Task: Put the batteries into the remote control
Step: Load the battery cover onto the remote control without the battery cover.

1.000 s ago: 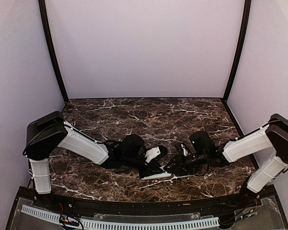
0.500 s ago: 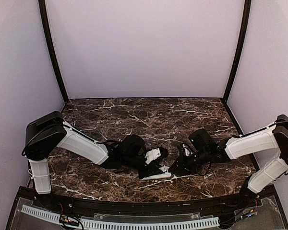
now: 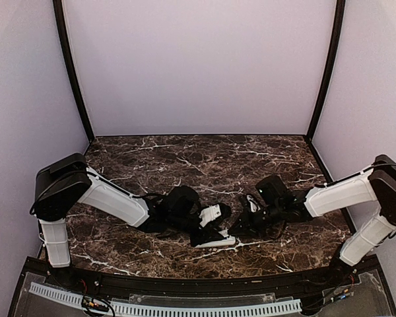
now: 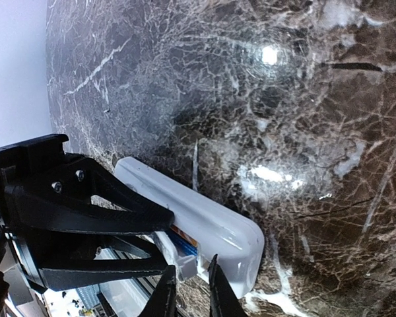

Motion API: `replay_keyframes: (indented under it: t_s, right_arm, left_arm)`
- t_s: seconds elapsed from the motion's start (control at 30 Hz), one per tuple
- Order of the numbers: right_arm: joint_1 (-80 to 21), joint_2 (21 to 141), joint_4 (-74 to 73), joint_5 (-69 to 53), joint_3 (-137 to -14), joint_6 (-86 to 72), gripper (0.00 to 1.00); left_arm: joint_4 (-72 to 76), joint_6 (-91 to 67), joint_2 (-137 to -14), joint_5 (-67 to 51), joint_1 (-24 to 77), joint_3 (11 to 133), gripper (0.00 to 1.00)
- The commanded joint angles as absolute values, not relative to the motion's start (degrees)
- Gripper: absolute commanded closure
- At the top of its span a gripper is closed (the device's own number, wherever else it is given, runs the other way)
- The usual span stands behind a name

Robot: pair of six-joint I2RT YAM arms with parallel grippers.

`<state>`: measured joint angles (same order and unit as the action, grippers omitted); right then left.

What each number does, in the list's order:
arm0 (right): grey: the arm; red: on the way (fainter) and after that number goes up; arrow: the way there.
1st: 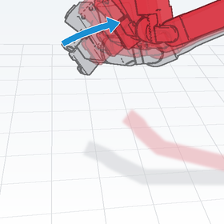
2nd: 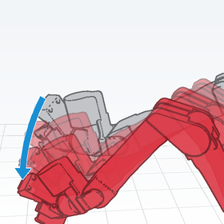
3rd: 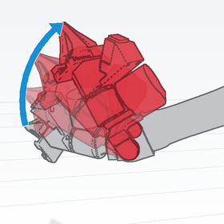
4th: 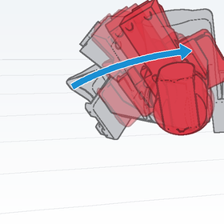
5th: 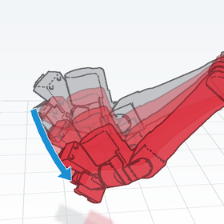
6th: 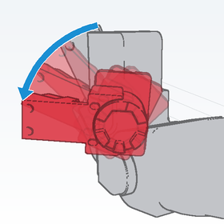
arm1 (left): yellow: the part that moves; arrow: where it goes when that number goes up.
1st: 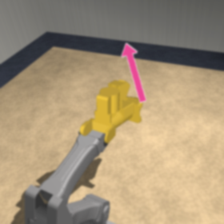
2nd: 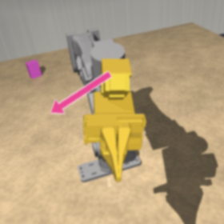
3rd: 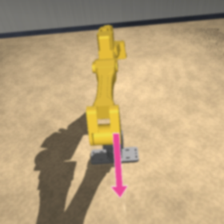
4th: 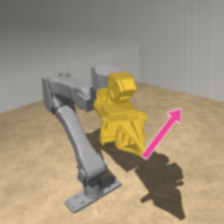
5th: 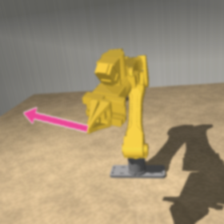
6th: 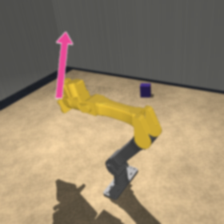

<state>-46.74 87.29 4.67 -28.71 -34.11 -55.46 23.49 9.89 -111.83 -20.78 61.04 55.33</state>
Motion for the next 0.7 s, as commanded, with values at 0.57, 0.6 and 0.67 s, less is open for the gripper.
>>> replay_keyframes:
  t_s: [0.57,0.6,0.67]
  right_arm:
    - [-46.6,89.8,6.4,-31.1,-36.1,-53.5,0.95]
    - [-46.6,89.8,6.5,-31.1,-36.2,-53.5,0.97]
    - [-46.7,89.9,6.6,-31.2,-36.2,-53.5,0.99]
  left_arm:
    - [14.9,10.5,-111.5,-22.8,62.0,53.3,0.83]
    - [14.9,10.5,-111.5,-22.8,62.0,53.3,0.83]
    - [14.9,10.5,-111.5,-22.8,62.0,53.3,0.83]
